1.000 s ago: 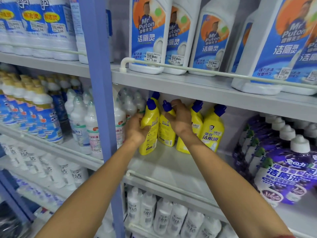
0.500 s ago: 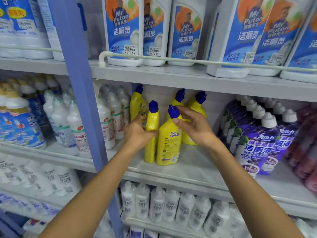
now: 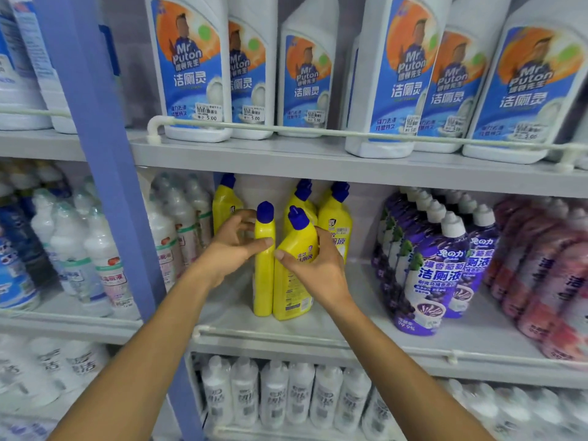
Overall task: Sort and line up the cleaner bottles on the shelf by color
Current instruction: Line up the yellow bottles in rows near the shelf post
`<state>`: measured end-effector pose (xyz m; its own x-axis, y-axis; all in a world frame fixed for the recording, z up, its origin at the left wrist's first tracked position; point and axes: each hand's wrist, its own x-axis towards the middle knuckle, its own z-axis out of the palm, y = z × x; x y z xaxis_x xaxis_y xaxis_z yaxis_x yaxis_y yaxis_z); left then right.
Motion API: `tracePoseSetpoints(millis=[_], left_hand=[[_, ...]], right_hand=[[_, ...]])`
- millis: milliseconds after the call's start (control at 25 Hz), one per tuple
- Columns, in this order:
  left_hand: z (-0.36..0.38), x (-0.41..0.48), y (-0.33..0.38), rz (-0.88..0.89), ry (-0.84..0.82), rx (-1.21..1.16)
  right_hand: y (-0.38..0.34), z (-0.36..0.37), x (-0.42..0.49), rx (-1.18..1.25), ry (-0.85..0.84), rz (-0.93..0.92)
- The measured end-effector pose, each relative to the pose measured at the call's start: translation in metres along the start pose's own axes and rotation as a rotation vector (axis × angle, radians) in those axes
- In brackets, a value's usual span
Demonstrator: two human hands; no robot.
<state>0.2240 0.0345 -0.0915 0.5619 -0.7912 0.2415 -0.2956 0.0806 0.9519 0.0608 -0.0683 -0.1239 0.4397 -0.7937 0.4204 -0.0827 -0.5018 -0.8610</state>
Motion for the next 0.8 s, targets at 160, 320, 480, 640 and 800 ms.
tracePoseSetpoints(millis=[160, 320, 480, 640, 800], left_hand=[[0.014, -0.001, -0.004, 0.073, 0.12, 0.072], [0.018, -0.002, -0.007, 0.106, 0.224, 0.181], [0.033, -0.002, -0.015, 0.084, 0.316, 0.162], [0.037, -0.004, -0.023, -0.078, 0.28, 0.202], [0.03, -0.014, -0.041, -0.171, 0.145, 0.137]], right_hand=[[0.008, -0.002, 0.006, -0.132, 0.002, -0.039], [0.017, -0.026, 0.016, -0.12, 0.013, -0.012], [0.018, -0.054, 0.023, 0.096, -0.163, 0.007], [0.024, -0.047, 0.011, -0.009, -0.119, -0.039], [0.038, -0.053, 0.008, 0.124, -0.123, 0.004]])
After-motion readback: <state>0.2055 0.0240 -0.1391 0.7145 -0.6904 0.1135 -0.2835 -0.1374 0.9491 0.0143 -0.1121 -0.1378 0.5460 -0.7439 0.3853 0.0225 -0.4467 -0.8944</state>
